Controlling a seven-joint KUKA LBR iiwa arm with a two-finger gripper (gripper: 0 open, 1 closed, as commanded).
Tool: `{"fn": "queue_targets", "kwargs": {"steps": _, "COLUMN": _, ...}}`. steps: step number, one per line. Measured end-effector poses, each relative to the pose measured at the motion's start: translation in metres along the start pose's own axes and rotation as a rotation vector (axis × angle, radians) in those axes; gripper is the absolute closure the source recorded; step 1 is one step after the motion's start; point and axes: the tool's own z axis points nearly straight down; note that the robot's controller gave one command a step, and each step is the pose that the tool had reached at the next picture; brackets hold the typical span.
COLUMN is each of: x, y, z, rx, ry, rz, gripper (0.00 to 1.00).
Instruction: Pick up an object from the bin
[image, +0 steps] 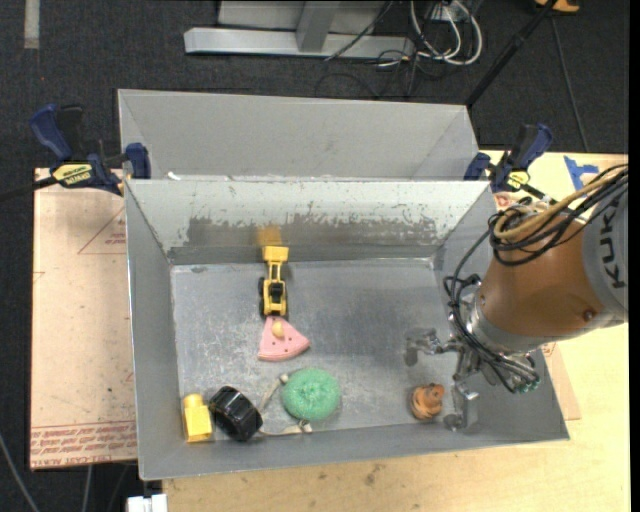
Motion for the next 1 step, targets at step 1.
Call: {"fn": "queue_targets", "kwargs": {"steps": 1, "x": -0.0078, "y": 0.0164, "z": 0.0031, "rx": -0.001, "ry": 0.002, "rz": -0.033, "gripper": 0.0}}
